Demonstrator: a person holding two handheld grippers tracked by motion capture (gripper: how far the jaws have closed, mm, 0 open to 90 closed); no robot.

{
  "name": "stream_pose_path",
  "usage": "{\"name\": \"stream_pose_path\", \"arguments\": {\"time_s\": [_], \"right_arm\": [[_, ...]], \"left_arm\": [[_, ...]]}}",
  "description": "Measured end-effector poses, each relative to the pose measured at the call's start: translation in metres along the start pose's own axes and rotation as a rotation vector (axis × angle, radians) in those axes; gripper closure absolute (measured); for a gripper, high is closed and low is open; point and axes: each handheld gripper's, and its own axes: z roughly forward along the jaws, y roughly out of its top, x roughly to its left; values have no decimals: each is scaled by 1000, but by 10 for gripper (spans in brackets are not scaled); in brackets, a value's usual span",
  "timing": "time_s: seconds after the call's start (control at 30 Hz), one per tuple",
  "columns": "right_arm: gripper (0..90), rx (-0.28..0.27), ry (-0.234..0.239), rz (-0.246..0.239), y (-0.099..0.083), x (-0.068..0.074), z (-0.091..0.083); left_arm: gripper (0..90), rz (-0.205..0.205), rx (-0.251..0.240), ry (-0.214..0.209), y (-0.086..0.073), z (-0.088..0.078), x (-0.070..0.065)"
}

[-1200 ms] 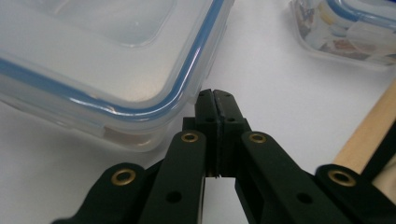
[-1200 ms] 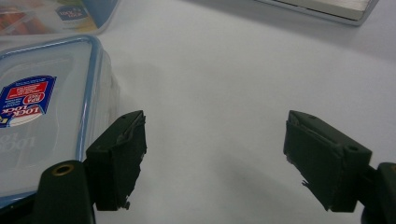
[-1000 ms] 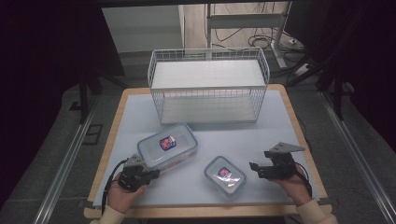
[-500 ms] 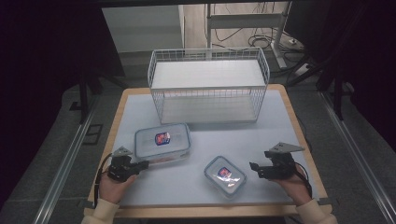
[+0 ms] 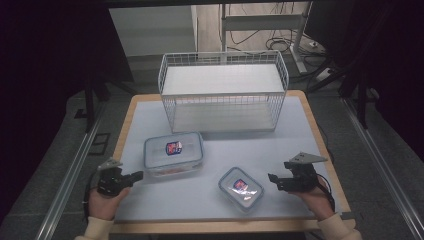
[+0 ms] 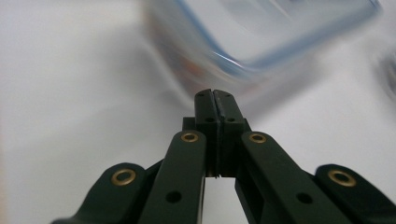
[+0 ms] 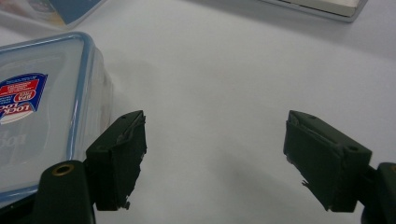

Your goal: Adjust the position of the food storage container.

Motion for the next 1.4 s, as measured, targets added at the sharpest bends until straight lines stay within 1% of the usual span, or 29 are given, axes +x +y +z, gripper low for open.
{"name": "stream_pose_path", "arguments": {"time_s": [0.03,0.1,0.2,0.23,0.27,0.3,0.33,0.43,0.47,0.5,0.57,0.6,0.67,0.73,0.8,0.83,0.93,1.03,1.07,1.13,1.2,1.23,1.3,1.37,1.4], "right_arm": [[208,-5,1,5,1,0,0],[208,-6,0,5,2,-1,0],[208,-2,-2,10,3,-1,1],[208,-1,-2,8,4,-2,2],[208,-1,-3,11,4,-2,2],[208,-1,-3,11,4,-2,2],[209,1,-5,11,4,-2,2],[208,-5,-6,13,3,-3,1],[208,-5,-6,13,3,-3,1],[208,-8,-9,15,3,-4,0],[208,-10,-12,21,3,-5,-1],[208,-10,-12,21,3,-5,-1],[209,-13,-17,30,3,-6,-3],[209,-18,-17,33,4,-7,-4],[209,-19,-17,33,4,-8,-4],[209,-18,-18,41,4,-8,-4],[208,-20,-20,41,5,-9,-3],[209,-19,-20,38,5,-10,-3],[209,-19,-20,38,5,-10,-3],[209,-18,-21,42,6,-10,-3],[209,-21,-19,40,7,-11,-3],[209,-21,-19,40,7,-11,-3],[209,-23,-16,44,8,-11,-3],[208,-22,-8,49,10,-12,-1],[209,-21,-6,50,10,-12,0]], "left_arm": [[900,-18,-9,21,7,0,9],[900,-20,-2,39,14,4,16],[900,-31,2,42,20,9,22],[900,-43,0,47,25,15,27],[900,-44,10,47,27,19,29],[900,-44,10,47,27,19,29],[900,-42,30,28,29,26,30],[900,-47,51,-10,31,35,28],[900,-47,51,-10,31,35,28],[900,-54,55,-34,32,39,26],[900,-58,56,-41,33,41,25],[900,-47,66,-26,34,43,24],[900,-46,70,-19,35,47,23],[900,-63,63,-42,37,51,24],[900,-65,61,-44,38,53,24],[900,-60,63,-44,41,56,21],[900,-55,63,-49,43,59,17],[900,-39,69,-67,46,67,7],[900,-39,69,-67,46,67,7],[900,-21,77,-70,51,74,-2],[900,-29,69,-83,53,80,-6],[900,-29,69,-83,53,80,-6],[900,-21,74,-85,56,84,-11],[900,-10,75,-101,60,92,-18],[900,-6,77,-100,62,94,-20]]}}
